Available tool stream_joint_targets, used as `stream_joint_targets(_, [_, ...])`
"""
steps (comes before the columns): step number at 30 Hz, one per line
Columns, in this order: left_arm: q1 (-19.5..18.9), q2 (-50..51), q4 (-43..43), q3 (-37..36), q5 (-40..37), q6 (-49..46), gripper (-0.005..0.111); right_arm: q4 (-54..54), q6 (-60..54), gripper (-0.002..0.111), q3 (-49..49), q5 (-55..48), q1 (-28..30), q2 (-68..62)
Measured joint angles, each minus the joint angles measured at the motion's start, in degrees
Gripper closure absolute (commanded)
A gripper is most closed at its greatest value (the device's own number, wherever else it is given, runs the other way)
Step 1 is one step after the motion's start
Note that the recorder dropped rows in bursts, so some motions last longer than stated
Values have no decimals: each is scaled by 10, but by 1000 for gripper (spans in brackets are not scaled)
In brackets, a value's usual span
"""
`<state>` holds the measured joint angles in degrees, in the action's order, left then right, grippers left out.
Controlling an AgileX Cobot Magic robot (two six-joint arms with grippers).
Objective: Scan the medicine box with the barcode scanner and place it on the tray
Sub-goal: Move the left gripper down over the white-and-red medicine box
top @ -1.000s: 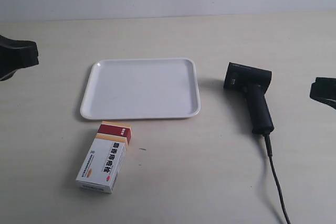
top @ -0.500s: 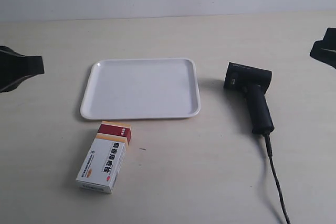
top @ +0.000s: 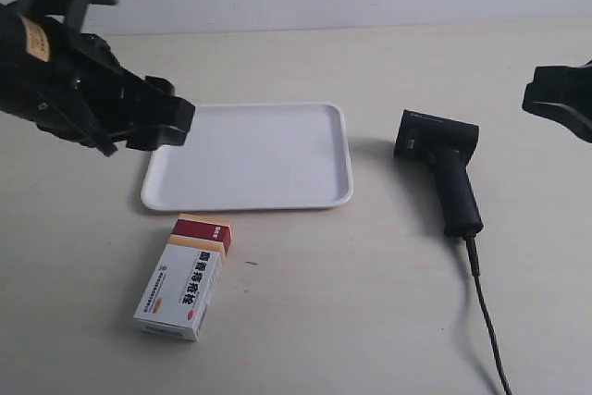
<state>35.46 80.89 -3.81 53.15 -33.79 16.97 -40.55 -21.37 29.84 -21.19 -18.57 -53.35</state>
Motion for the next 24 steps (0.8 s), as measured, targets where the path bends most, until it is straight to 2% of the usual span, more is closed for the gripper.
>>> stream_joint_targets(4, [14, 54, 5, 25, -37, -4, 29, 1, 0, 105, 0, -5, 0, -10])
stream_joint_targets(10, [34, 112, 42, 41, -54, -14, 29, 2, 0, 101, 0, -6, 0, -12])
stream_joint_targets(17, [38, 173, 72, 53, -89, -28, 29, 2, -1, 101, 0, -6, 0, -12])
stream_joint_targets(24, [38, 212, 89, 53, -92, -32, 29, 2, -1, 101, 0, -6, 0, -12])
